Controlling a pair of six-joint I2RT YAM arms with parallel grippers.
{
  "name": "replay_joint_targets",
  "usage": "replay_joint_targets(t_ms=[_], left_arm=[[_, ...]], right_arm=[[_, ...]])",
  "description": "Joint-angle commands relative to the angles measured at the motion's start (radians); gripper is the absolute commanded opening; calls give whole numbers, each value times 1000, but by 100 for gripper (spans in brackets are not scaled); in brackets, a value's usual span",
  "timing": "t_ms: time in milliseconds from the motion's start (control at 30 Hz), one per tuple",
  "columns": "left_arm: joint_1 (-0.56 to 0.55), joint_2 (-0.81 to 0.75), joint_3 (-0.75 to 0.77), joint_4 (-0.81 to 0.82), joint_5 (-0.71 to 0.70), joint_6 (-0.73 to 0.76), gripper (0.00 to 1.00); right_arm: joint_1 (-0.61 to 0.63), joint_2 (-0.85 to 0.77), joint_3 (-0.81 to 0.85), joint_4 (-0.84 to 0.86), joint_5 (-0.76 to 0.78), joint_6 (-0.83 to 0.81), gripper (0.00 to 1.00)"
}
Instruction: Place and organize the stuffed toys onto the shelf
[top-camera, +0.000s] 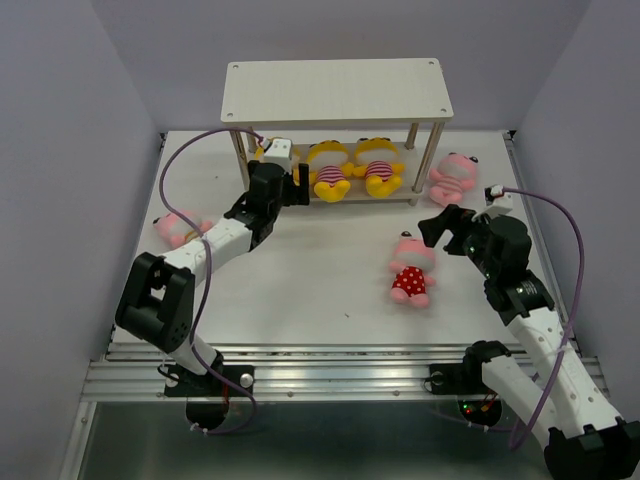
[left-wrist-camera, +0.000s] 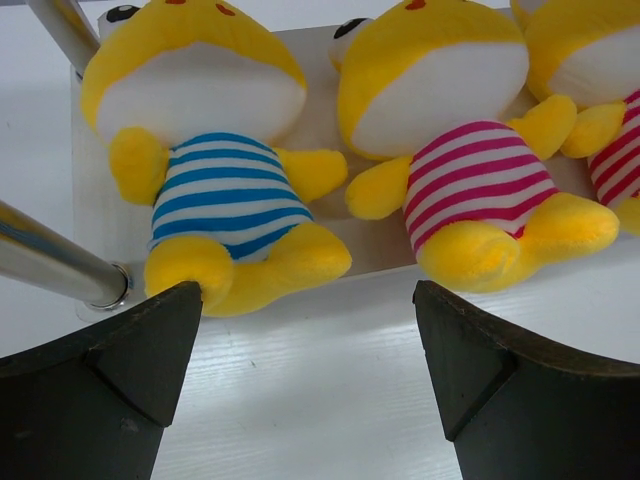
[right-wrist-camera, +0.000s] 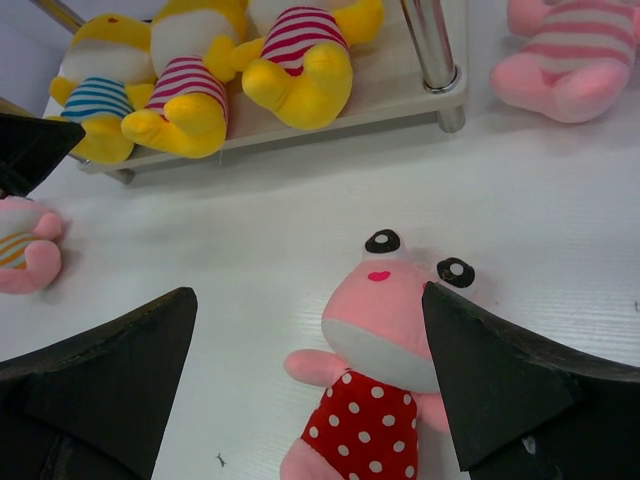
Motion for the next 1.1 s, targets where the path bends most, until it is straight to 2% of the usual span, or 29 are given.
replay_joint_targets(t_ms=[0,267,500,633,800,900,1067], left_arm=[[3,-92,1,34,32,-10,99],[2,-179,-3,9,107,-31,99],[-32,-365,-104,-6,199,-114,99],[-79,-472,-172,-69,164,-208,99],[-98,-615,-271,-190,82,-327,99],[-99,-693,-342,-245,87,-380,99],[-104,-781,-422,-272,93,-464,99]], right_arm=[[9,-22,-6,17,-3,-7,100],[9,-33,8,-9,-37,-11,100],[9,-27,60,-197,-2,34,100],[9,-35,66,-364,12,88,100],[9,-53,-7,-491,0,185,100],[9,-82,-73,-462,-64,243,100],[9,-87,-138,-423,-87,294,100]])
